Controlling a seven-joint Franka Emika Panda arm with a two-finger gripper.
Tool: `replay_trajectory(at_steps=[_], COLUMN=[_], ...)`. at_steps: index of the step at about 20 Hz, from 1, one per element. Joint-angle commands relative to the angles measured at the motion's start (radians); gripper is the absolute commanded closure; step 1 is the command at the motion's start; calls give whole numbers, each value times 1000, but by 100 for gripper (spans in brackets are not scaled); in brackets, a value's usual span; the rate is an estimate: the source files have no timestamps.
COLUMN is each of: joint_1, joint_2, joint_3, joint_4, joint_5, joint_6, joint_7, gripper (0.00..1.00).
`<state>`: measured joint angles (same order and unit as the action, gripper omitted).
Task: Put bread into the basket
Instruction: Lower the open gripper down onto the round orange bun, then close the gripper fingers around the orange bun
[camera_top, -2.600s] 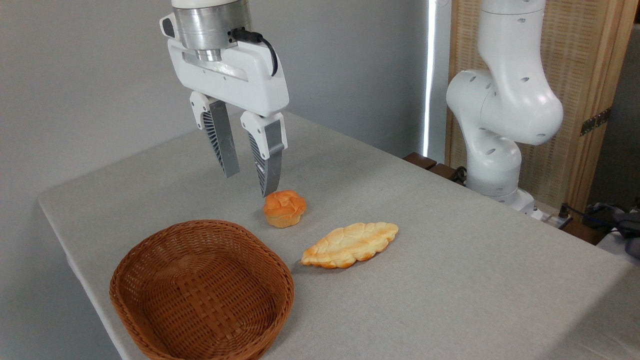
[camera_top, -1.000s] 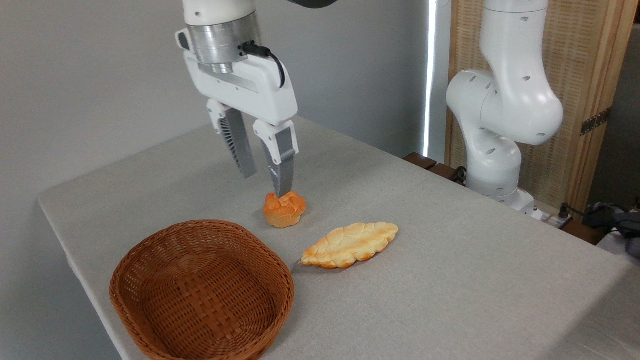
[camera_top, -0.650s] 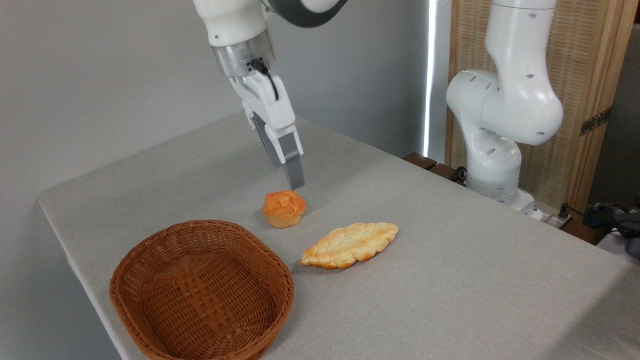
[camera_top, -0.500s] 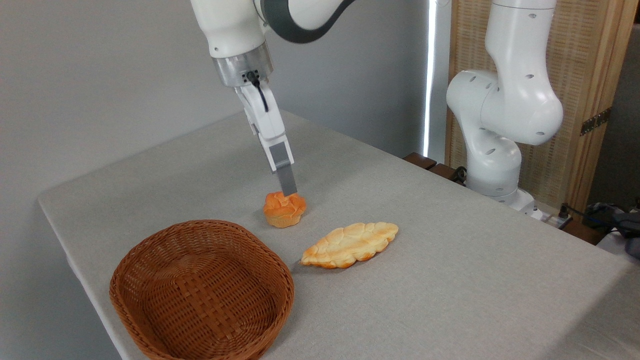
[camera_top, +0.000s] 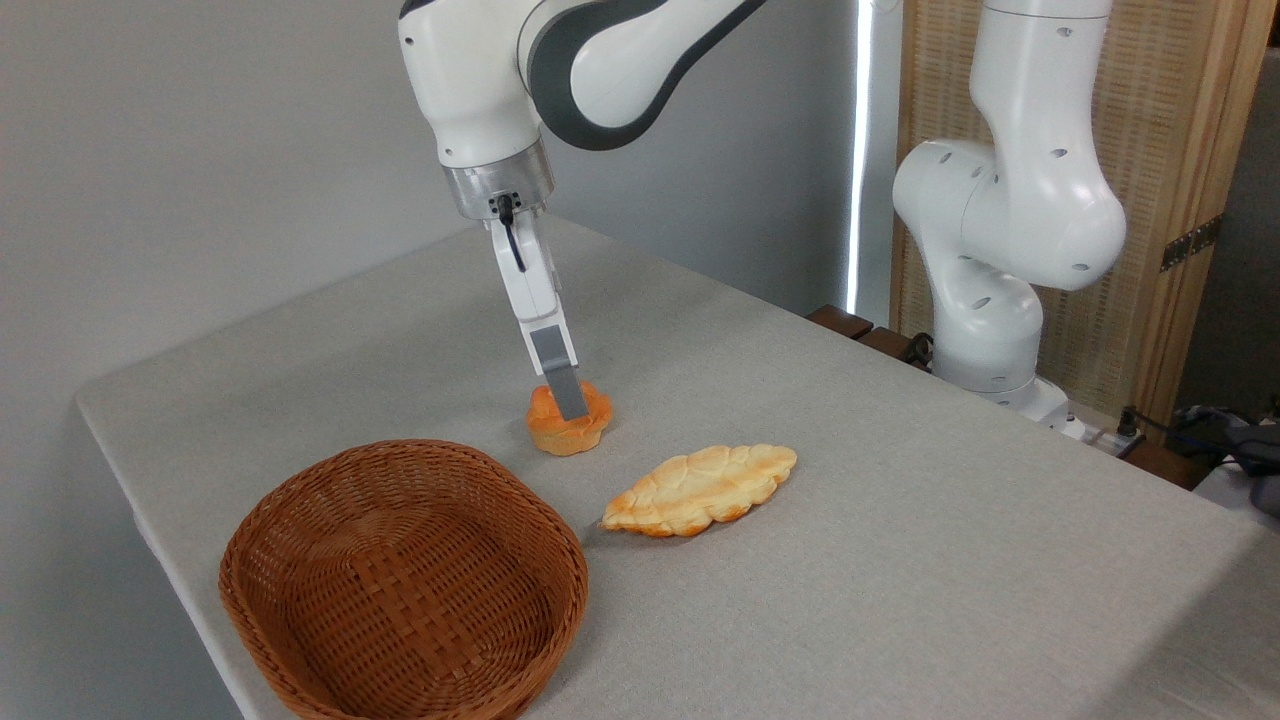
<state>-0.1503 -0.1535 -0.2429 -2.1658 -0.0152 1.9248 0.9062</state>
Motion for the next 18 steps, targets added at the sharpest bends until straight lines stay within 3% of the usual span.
replay_trajectory(at_steps=[1,13,14,16,18], joint_1=[0,-3,-3,-2,-3], joint_2=[8,35,35,35,35], joint_3=[-1,-21,-21,-21,-21], joint_4=[-16,-52,-54,-54,-54], joint_5=[12,17,18,9,9], joint_6=[40,85,85,85,85], joint_7=[20,39,39,39,39], gripper=[0,1,5,43,46])
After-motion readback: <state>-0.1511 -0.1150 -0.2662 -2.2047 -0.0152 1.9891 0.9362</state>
